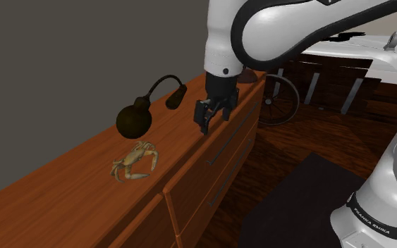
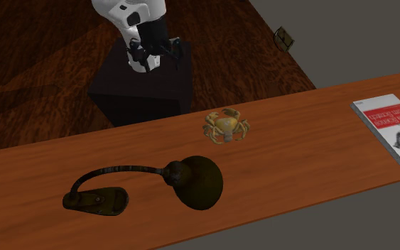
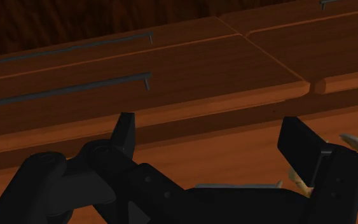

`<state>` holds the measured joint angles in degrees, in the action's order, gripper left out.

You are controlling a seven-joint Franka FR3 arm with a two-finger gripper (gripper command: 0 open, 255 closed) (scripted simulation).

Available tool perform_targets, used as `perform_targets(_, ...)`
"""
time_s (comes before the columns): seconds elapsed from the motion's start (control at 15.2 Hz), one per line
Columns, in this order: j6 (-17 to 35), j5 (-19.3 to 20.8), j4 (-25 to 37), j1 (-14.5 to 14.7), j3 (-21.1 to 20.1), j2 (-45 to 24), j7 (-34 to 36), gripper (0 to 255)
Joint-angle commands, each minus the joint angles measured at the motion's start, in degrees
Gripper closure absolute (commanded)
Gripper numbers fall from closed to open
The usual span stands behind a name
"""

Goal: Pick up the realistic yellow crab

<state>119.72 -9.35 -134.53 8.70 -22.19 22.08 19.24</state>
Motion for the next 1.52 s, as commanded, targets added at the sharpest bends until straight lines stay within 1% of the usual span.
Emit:
perform_targets(0.0, 2.2, 0.7, 2.4, 0.0, -2.1, -3.9, 2.6, 0)
perform_targets(0.33, 6.2, 4.7, 9.1, 0.2, -6.9, -13.3, 9.8, 0)
perform_targets(0.53, 7.8, 8.6, 13.9, 0.8, -9.2, -19.5, 14.8, 0)
perform_targets(0.73, 8.7, 13.4, 19.3, 2.1, -10.8, -26.0, 19.9, 0)
perform_targets(0.92, 8.7, 18.5, 25.6, 4.6, -11.2, -32.7, 24.8, 0)
perform_targets(1.19, 7.5, 24.7, 35.1, 9.3, -10.5, -41.5, 30.1, 0)
perform_targets(1.25, 7.5, 24.9, 35.5, 9.5, -10.3, -41.9, 30.3, 0)
perform_targets(1.45, 9.4, 25.6, 34.3, 9.8, -9.9, -42.7, 30.8, 0)
